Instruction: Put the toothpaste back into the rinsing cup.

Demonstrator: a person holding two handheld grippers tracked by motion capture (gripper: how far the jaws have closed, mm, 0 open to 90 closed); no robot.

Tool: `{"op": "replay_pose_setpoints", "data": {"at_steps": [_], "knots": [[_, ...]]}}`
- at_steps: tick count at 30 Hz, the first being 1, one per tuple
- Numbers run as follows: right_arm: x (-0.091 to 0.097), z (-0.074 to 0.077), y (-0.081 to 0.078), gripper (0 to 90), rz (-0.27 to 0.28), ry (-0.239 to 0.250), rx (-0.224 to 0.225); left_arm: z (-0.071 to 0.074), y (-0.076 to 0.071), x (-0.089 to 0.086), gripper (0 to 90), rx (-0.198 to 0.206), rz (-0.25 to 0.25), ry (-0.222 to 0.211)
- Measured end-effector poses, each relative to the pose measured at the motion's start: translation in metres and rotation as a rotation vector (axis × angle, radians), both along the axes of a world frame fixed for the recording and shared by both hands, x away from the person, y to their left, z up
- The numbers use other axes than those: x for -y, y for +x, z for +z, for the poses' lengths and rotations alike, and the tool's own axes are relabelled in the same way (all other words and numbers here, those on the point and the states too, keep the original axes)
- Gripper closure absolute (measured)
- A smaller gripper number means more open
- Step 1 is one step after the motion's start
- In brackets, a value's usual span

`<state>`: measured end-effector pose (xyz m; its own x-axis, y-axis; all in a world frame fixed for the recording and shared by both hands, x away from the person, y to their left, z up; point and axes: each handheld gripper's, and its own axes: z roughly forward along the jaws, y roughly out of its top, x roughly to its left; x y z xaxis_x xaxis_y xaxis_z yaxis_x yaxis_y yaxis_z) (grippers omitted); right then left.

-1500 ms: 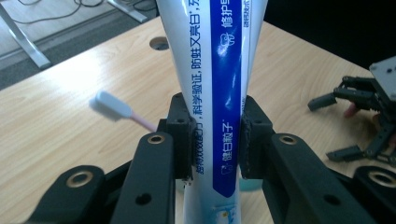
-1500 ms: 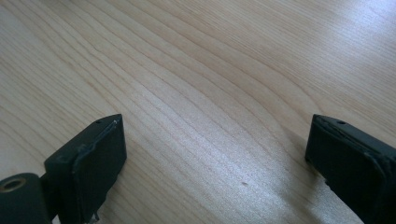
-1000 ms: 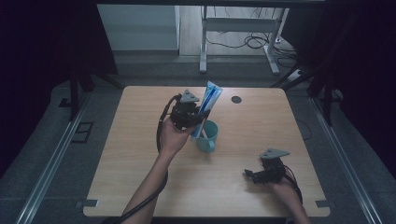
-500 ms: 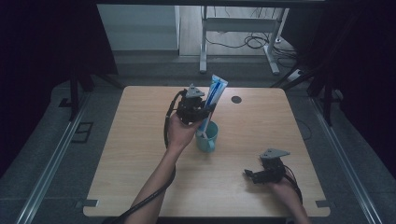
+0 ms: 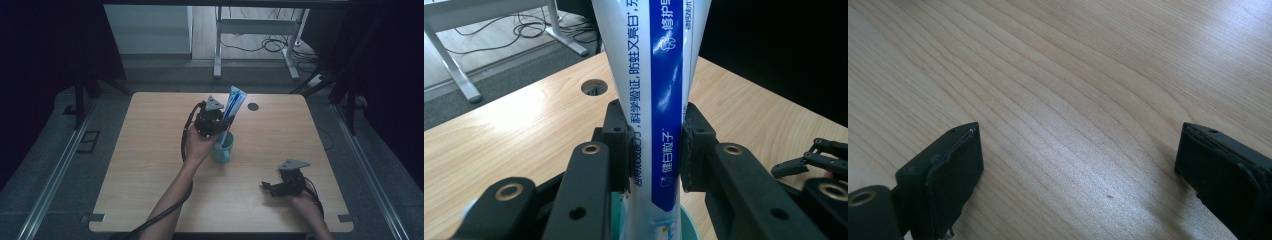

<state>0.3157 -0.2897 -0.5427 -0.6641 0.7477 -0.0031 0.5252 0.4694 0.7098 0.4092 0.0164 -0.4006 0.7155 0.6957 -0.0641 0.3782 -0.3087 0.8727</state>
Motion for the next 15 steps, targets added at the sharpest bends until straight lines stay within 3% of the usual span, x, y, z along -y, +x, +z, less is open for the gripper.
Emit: {"op": "replay_pose_setpoints", "data": {"at_steps": [15], "knots": [[0.0,0.0,0.0,4.9,-0.001,0.001,0.0,-0.029,0.003,0.002,70.4,-0.033,0.015,0.022]]}}
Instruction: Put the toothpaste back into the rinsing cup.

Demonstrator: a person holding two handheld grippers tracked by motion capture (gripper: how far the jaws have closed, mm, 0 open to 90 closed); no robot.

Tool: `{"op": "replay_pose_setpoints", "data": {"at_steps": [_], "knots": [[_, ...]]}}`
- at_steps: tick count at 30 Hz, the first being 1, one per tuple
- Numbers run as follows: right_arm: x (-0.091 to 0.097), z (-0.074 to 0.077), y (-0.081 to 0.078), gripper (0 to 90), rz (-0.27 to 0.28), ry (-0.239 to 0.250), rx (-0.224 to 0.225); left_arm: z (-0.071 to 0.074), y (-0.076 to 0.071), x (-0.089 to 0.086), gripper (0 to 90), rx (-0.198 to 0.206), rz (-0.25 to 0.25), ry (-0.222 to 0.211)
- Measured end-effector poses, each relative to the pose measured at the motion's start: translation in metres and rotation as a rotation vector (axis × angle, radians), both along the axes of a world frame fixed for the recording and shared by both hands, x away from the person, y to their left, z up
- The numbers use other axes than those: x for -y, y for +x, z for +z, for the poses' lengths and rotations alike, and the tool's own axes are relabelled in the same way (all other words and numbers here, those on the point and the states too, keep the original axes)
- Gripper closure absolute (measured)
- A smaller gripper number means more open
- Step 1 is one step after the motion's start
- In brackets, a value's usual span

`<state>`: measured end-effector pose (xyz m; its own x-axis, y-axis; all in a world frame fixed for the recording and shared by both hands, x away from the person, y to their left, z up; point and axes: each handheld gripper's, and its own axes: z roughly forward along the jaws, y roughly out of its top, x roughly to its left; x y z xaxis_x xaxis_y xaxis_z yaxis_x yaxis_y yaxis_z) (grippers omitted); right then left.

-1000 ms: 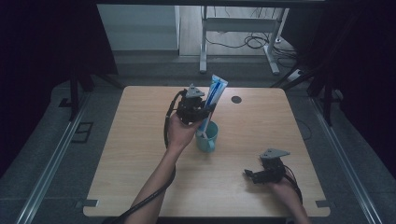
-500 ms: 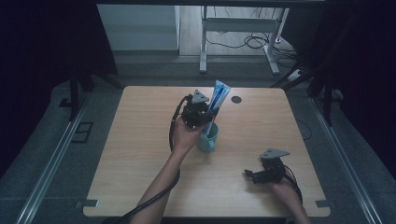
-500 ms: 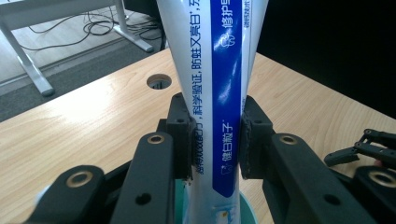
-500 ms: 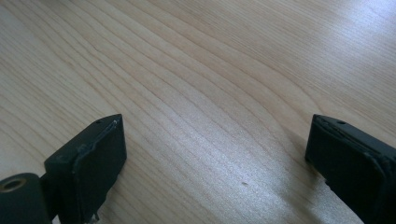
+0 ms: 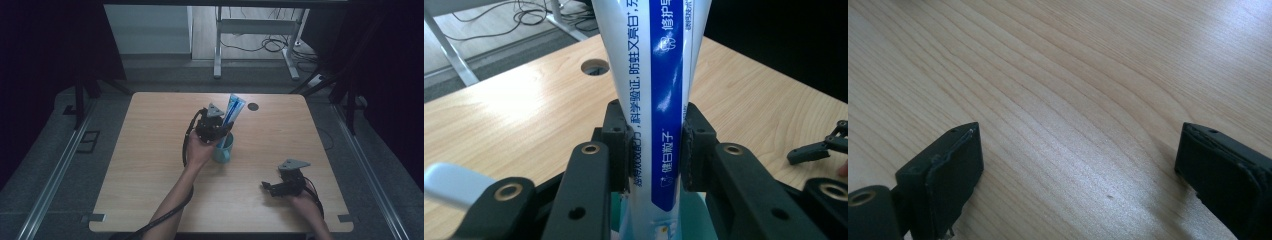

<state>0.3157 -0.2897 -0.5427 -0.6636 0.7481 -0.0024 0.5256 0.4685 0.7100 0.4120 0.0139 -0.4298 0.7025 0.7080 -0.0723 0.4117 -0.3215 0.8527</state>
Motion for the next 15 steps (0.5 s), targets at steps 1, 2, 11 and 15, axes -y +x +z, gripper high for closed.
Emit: {"op": "replay_pose_setpoints", "data": {"at_steps": [1,2,11,15], "knots": [[0.0,0.0,0.0,5.0,0.0,0.0,-0.001,-0.002,0.0,0.0,70.4,0.0,0.002,0.003],[0.0,0.0,0.0,5.0,0.0,0.001,0.001,-0.003,0.0,0.001,70.4,-0.001,0.004,0.004],[0.0,0.0,0.0,5.0,0.0,0.0,0.0,-0.015,0.0,0.006,70.1,-0.015,0.001,0.019],[0.0,0.0,0.0,5.0,0.001,-0.001,0.001,-0.018,0.0,0.009,69.8,-0.014,0.001,0.023]]}}
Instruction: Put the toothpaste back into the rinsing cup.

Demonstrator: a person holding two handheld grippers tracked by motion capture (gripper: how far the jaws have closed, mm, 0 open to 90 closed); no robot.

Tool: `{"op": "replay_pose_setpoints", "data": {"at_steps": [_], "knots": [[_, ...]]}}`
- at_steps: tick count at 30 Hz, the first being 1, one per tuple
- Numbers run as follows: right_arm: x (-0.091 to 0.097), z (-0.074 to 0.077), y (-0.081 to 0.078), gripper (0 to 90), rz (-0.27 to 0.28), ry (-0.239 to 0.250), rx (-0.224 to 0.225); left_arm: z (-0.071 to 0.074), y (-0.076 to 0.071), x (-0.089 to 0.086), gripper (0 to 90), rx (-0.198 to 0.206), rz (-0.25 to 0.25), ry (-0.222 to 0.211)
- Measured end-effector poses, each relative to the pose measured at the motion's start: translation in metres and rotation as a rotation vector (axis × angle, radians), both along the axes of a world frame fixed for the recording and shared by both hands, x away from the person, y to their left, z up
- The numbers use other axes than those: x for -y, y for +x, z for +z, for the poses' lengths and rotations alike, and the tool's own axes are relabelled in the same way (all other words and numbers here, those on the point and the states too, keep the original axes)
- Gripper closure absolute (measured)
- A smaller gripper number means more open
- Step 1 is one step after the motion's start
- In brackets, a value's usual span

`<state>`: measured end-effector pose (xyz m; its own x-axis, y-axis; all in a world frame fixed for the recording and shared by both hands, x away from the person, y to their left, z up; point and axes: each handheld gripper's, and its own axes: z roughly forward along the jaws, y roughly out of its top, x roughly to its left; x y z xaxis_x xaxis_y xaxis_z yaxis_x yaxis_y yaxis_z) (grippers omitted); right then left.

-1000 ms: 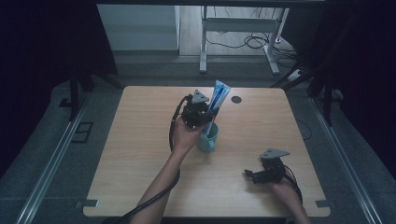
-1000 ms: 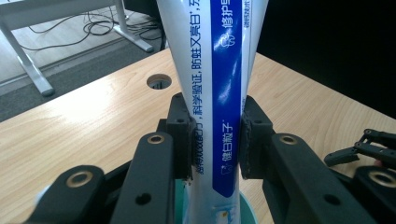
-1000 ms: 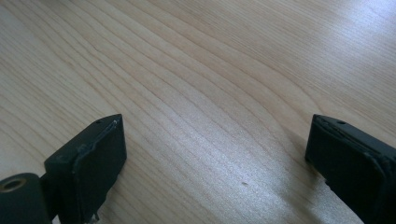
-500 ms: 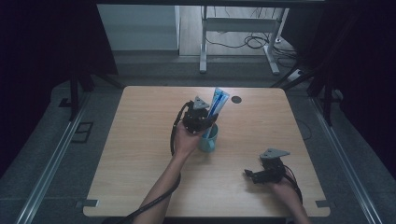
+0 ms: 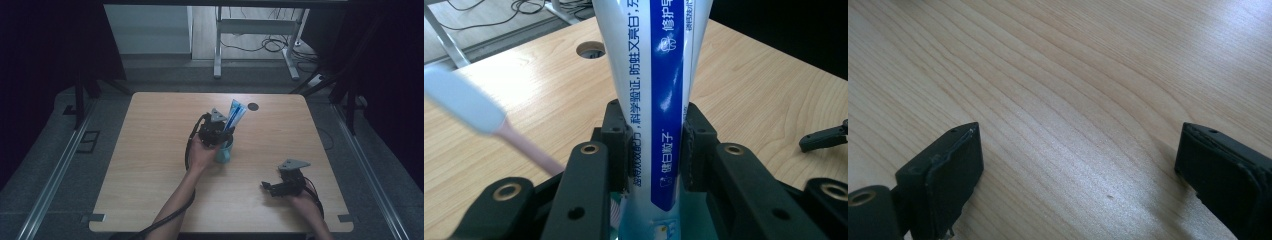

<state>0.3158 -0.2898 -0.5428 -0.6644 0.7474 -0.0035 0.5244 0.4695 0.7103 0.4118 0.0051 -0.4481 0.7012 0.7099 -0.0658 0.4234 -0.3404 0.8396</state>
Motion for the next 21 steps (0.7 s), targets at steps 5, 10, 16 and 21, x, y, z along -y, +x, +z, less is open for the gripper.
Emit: {"op": "replay_pose_setpoints", "data": {"at_steps": [5,10,16,21], "knots": [[0.0,0.0,0.0,4.9,-0.001,0.001,0.0,-0.002,0.0,-0.002,69.4,-0.006,0.003,-0.016],[0.0,0.0,0.0,5.0,-0.001,0.001,-0.002,-0.007,0.0,-0.004,68.9,-0.017,0.007,-0.015],[0.0,0.0,0.0,5.0,-0.002,0.001,-0.002,-0.014,-0.001,-0.005,68.4,-0.026,0.013,-0.016],[0.0,0.0,0.0,5.0,-0.001,0.001,-0.002,-0.014,-0.002,-0.007,67.9,-0.028,0.01,-0.011]]}}
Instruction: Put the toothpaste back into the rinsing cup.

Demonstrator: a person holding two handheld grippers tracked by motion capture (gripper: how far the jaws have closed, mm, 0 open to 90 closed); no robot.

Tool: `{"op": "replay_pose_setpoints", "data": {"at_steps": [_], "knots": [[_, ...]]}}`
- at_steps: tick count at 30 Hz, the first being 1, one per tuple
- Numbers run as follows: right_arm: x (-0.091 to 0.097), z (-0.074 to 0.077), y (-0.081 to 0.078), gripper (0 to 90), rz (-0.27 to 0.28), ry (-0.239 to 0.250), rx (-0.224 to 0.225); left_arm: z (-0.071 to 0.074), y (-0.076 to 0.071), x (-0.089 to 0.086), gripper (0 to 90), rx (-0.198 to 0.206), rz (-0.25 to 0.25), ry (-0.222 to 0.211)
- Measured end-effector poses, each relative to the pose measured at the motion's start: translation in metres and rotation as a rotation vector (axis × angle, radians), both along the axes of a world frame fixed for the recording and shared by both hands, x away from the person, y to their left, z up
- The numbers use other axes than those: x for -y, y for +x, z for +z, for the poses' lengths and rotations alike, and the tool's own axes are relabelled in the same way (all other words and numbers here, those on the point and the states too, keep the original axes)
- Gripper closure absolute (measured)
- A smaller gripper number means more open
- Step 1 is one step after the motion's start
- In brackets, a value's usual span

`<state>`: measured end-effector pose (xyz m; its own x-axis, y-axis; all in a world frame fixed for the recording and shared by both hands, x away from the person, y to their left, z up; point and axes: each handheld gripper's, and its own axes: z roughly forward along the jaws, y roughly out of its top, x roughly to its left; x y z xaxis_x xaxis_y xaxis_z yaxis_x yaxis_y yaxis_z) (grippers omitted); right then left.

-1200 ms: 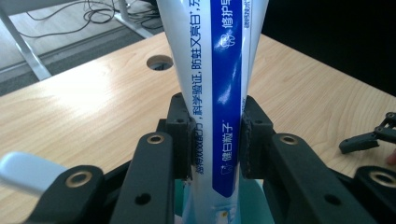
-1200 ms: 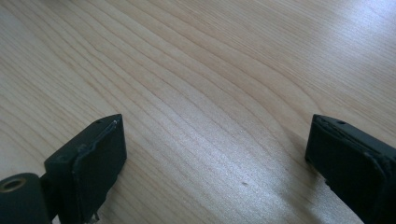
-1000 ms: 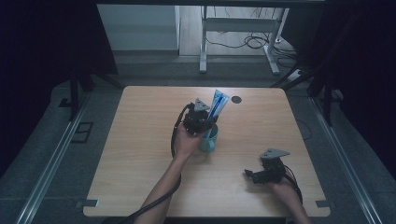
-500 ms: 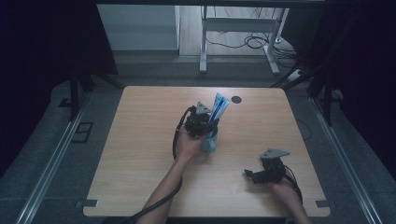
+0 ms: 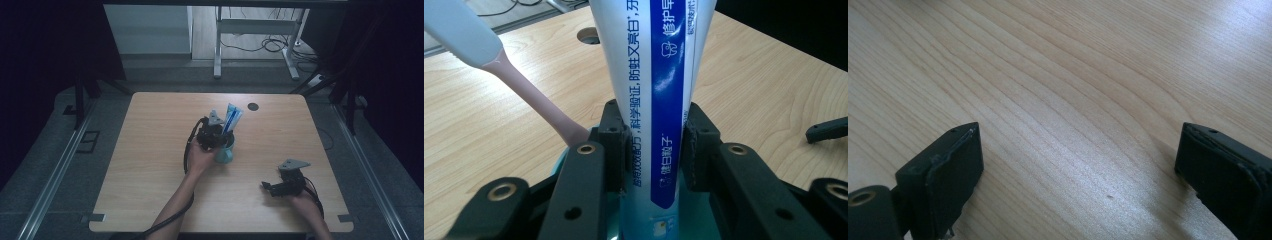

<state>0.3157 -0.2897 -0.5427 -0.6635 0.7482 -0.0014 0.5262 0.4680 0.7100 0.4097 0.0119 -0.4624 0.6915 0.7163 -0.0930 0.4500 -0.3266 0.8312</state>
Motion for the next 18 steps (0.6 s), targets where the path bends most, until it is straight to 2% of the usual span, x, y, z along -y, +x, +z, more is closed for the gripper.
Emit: {"op": "replay_pose_setpoints", "data": {"at_steps": [10,14,18], "knots": [[0.0001,0.0,0.0001,5.0,0.001,0.0,0.0,-0.0001,-0.0004,-0.0023,66.2,-0.015,-0.003,-0.006],[0.0001,0.0,0.0,4.9,0.001,0.0,0.0,0.0008,-0.0001,-0.0018,64.2,-0.023,-0.007,0.004],[0.0,0.0001,0.0,5.0,0.0,0.0,-0.001,0.0021,-0.0014,0.0005,59.9,-0.017,-0.017,0.032]]}}
